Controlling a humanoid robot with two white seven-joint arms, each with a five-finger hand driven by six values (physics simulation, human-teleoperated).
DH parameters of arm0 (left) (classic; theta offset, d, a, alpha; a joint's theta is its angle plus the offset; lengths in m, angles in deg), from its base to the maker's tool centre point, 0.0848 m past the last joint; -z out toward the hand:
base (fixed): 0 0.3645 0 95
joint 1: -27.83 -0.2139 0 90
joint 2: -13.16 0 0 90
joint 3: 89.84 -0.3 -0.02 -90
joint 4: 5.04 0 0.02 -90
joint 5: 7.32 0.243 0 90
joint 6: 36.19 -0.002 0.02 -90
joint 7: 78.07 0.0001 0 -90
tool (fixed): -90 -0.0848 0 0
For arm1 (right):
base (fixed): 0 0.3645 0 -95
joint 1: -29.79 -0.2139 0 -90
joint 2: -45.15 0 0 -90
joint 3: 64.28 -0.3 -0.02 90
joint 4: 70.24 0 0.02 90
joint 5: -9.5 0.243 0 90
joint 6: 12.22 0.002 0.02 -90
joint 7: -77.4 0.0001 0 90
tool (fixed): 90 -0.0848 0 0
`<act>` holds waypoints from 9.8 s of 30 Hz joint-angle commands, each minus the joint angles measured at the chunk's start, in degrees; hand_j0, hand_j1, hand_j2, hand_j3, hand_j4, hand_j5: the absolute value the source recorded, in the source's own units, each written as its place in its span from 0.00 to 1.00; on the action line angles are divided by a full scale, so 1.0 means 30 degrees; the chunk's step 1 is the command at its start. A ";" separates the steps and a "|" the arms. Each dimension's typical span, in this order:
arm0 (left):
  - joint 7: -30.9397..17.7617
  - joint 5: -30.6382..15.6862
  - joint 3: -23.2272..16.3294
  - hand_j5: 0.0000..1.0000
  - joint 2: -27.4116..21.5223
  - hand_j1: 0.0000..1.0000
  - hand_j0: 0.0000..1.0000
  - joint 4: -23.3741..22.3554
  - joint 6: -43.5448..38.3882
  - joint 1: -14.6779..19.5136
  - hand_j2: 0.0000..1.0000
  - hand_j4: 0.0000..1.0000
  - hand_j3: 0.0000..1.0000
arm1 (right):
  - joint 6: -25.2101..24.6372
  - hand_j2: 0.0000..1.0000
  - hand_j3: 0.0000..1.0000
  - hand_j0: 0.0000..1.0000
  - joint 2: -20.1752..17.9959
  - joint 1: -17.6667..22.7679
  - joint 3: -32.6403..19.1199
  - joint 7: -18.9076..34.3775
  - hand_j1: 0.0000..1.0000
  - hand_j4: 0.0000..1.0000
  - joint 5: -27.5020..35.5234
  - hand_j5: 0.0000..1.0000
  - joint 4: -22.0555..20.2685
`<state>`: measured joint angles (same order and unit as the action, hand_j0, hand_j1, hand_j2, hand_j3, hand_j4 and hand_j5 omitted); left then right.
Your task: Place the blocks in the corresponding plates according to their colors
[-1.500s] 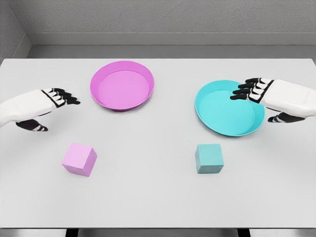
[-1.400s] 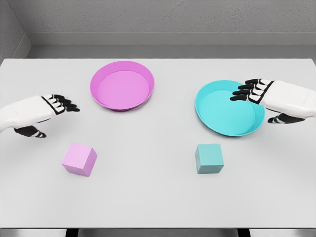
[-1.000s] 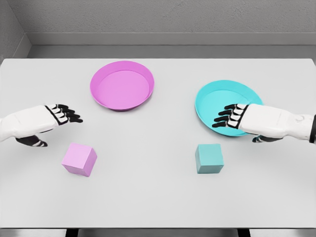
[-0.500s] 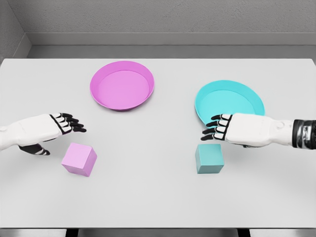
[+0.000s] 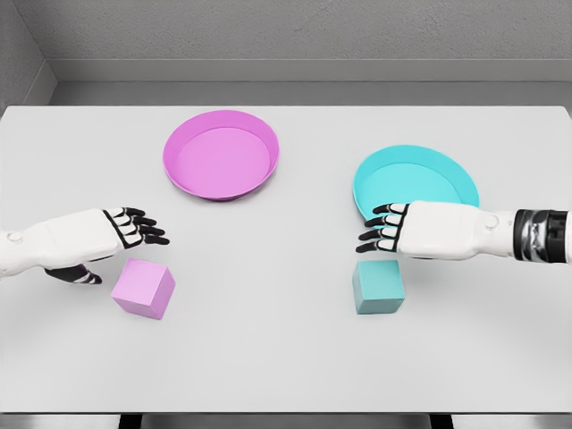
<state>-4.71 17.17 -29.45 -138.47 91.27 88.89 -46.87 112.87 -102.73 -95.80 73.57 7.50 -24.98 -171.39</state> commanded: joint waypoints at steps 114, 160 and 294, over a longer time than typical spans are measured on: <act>-0.0636 -0.6086 0.0790 1.00 -0.3481 1.00 1.00 0.1499 -0.0026 -0.2256 1.00 1.00 1.00 | -0.0029 0.56 0.56 0.56 0.1276 -0.0117 0.0836 0.1037 0.56 0.56 -0.1137 0.56 -0.0033; -0.1339 -0.6731 0.0673 1.00 0.0122 1.00 1.00 0.0972 -0.0026 -0.1992 1.00 1.00 1.00 | -0.0029 0.54 0.54 0.54 0.1481 -0.2050 -0.0277 0.1008 0.54 0.54 -0.0257 0.54 0.1755; -0.3419 -0.2219 -0.2286 1.00 1.0670 1.00 1.00 -1.2564 -0.0026 1.1660 1.00 1.00 1.00 | -0.0029 1.00 1.00 1.00 0.2770 0.9346 -1.4984 -0.1219 1.00 1.00 0.1090 1.00 0.3132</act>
<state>-14.99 11.27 -36.42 -106.49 53.56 88.95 -11.89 112.87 -94.33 -67.77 28.63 3.87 -22.06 -161.99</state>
